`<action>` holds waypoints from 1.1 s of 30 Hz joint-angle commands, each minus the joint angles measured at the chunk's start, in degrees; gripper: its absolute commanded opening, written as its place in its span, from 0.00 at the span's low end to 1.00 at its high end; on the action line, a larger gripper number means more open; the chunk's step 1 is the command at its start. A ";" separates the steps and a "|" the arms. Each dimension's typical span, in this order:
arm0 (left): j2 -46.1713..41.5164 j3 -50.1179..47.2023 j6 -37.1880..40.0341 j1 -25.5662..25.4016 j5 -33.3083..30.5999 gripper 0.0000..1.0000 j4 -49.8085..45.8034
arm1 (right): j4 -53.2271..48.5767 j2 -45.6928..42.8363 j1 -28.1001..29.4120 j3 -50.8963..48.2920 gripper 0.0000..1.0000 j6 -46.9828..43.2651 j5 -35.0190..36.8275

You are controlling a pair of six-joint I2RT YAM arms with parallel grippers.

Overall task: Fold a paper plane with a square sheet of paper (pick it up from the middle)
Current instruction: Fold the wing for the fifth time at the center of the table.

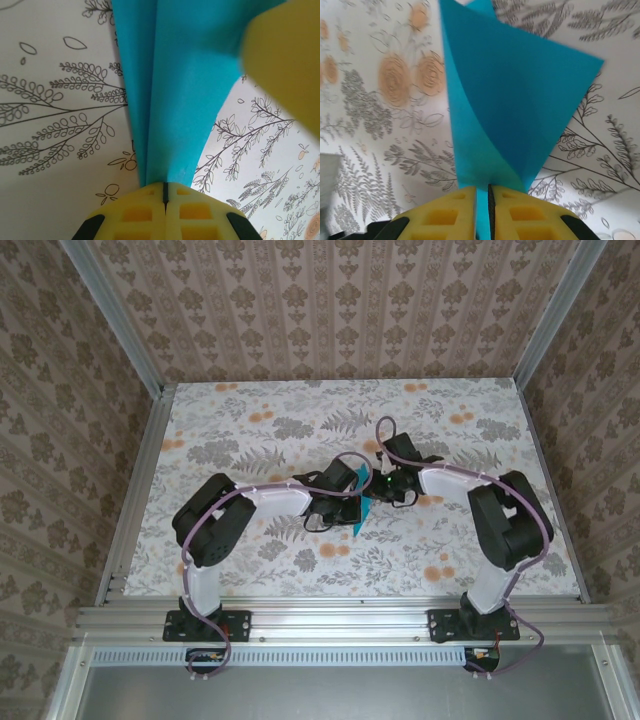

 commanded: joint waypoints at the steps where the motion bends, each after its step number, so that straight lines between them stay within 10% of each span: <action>1: 2.54 -0.52 0.77 -0.06 -2.39 0.05 -5.41 | 1.80 3.12 -0.20 1.62 0.15 0.59 -2.81; 20: -13.21 -11.74 -3.21 6.11 4.01 0.15 14.76 | 2.99 6.18 1.60 -1.58 0.12 2.55 -4.12; 33: -6.41 -11.09 -6.74 8.87 7.03 0.10 20.57 | 4.71 7.67 3.49 -1.09 0.08 2.72 -5.18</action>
